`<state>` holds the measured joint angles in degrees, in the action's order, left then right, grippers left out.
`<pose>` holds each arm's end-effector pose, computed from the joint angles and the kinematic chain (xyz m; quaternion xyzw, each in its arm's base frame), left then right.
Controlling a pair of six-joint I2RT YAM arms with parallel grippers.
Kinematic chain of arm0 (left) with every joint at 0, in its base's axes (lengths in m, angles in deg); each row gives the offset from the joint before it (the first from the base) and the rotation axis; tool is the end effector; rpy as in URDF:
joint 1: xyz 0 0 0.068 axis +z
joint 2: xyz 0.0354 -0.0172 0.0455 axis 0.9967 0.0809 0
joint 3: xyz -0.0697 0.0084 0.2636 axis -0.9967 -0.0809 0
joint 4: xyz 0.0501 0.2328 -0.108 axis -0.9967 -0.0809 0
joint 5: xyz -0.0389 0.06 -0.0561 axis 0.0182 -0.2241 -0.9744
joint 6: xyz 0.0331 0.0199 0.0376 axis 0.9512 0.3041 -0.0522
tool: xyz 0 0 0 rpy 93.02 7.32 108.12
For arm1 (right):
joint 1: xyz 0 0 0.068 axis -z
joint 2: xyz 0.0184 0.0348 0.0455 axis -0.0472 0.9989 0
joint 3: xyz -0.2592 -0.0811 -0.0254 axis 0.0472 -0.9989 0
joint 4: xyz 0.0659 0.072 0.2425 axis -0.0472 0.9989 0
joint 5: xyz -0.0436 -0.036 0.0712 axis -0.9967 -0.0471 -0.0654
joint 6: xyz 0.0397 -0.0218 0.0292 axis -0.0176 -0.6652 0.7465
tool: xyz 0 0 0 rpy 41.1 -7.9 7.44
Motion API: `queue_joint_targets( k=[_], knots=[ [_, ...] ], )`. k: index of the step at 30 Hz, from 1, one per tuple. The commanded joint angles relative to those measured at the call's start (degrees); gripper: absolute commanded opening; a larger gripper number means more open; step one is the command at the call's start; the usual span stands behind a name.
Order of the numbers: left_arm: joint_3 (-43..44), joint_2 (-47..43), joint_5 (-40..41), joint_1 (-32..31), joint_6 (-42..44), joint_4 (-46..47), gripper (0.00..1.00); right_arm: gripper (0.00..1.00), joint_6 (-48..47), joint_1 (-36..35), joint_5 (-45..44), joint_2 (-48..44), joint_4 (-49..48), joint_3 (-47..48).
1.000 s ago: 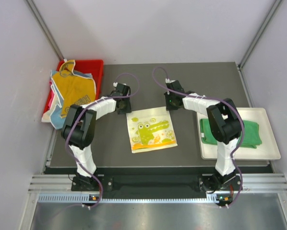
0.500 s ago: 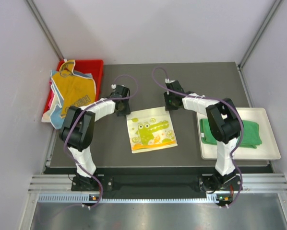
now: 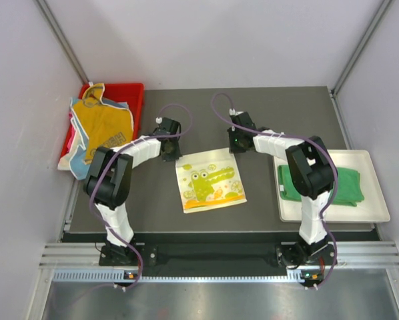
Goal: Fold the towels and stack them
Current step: Fold the towel
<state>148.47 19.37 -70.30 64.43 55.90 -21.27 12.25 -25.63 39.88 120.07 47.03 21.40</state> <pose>0.3543 -0.1314 0.1641 -0.0804 0.9593 -0.0637 0.2629 0.3760 0.2015 0.1623 -0.0760 0.9422 0.1167 0.3047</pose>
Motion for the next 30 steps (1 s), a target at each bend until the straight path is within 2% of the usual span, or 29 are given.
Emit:
queue_joint_targets(
  k=[1, 4, 11, 20, 30],
  knots=[
    [1.7, 2.7, -1.4, 0.3, 0.2, -0.9, 0.04, 0.15, 0.5, 0.4, 0.6, 1.1, -1.4, 1.3],
    [3.2, 3.8, -1.6, 0.3, 0.5, -0.2, 0.0, 0.1, 0.7, 0.9, 0.8, 0.9, -1.8, 0.6],
    [7.3, 6.5, -1.5, 0.4, 1.6, 3.9, 0.0, 0.03, 1.7, 3.6, 1.4, 0.3, -3.2, -0.2],
    [13.2, 10.7, -2.8, 1.4, 3.0, 10.8, 0.0, 0.0, 4.2, 7.8, 3.8, -1.4, -7.2, -2.5],
    [9.2, 3.2, -5.1, 1.9, 3.3, 21.2, 0.0, 0.0, 4.8, 8.6, 3.6, -7.0, -16.4, -7.7]
  ],
)
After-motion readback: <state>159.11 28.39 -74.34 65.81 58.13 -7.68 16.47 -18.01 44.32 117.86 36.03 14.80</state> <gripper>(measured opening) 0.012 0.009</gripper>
